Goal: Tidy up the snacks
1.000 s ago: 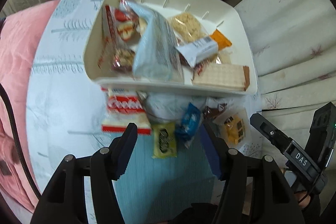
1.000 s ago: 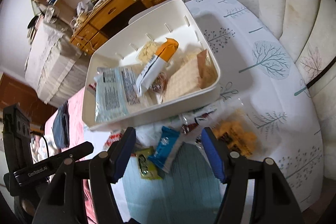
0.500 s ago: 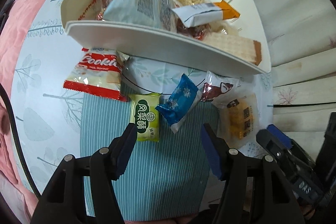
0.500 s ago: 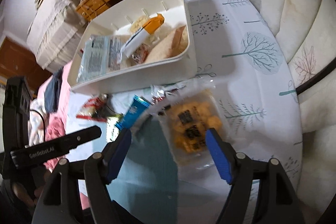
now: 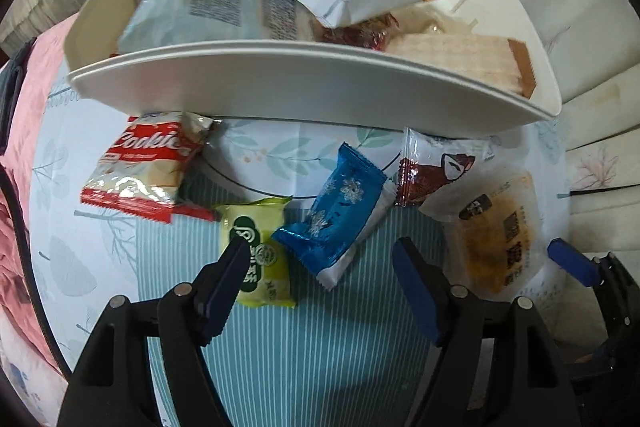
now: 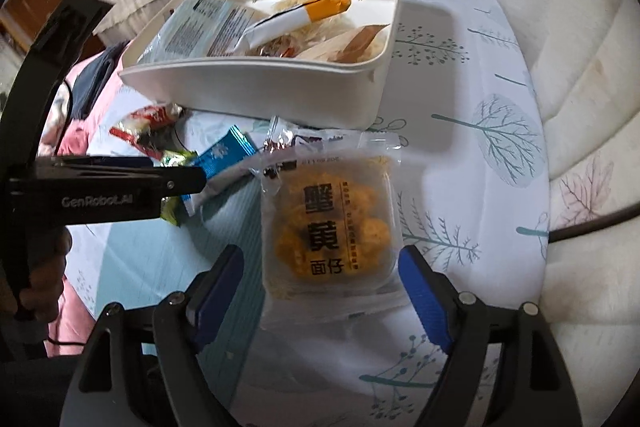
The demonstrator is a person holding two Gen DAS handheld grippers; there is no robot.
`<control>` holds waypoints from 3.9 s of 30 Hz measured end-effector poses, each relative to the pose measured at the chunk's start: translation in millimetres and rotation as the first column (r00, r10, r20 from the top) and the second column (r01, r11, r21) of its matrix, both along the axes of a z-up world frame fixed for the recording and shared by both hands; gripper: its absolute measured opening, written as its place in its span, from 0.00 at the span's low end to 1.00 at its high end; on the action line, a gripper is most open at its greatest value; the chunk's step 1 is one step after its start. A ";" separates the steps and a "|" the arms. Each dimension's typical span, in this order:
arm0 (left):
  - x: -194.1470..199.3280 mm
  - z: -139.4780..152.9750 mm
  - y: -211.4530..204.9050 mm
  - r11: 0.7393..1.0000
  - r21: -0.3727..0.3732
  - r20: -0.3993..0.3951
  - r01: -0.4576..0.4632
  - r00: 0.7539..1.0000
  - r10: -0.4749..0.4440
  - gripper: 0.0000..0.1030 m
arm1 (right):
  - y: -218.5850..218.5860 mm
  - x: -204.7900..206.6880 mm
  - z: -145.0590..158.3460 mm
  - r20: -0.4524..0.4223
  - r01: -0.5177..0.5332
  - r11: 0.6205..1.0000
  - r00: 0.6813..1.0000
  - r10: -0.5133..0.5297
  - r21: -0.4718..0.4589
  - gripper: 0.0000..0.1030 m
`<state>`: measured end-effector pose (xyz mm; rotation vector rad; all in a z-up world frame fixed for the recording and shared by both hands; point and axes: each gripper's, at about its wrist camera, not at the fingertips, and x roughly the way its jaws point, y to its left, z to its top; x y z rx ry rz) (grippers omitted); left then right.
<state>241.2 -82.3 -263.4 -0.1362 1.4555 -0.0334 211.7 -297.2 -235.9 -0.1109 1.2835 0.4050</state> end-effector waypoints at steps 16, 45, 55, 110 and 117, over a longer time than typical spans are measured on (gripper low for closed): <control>24.0 -26.0 -44.4 0.985 0.152 0.022 0.080 0.996 -0.085 0.70 | 7.4 8.7 -28.9 -0.021 -0.091 0.996 0.996 0.092 0.010 0.85; 14.8 -15.2 -41.5 1.000 -0.017 0.046 0.021 0.999 -0.020 0.26 | -22.6 1.3 -23.2 -0.095 0.027 0.999 0.995 -0.024 0.024 0.78; -7.0 21.7 -3.1 0.990 -0.135 0.085 -0.033 0.995 0.045 0.26 | -35.9 6.8 3.6 -0.077 0.127 0.991 0.989 -0.123 0.050 0.78; 124.9 160.4 72.7 0.976 -0.203 0.172 0.082 0.984 -0.047 0.67 | 33.2 135.0 121.3 0.220 0.243 0.952 0.934 -0.281 0.184 0.85; 107.4 158.8 70.5 0.979 -0.200 0.144 0.044 0.989 -0.015 0.67 | 20.6 119.3 118.1 0.195 0.259 0.947 0.936 -0.294 0.190 0.85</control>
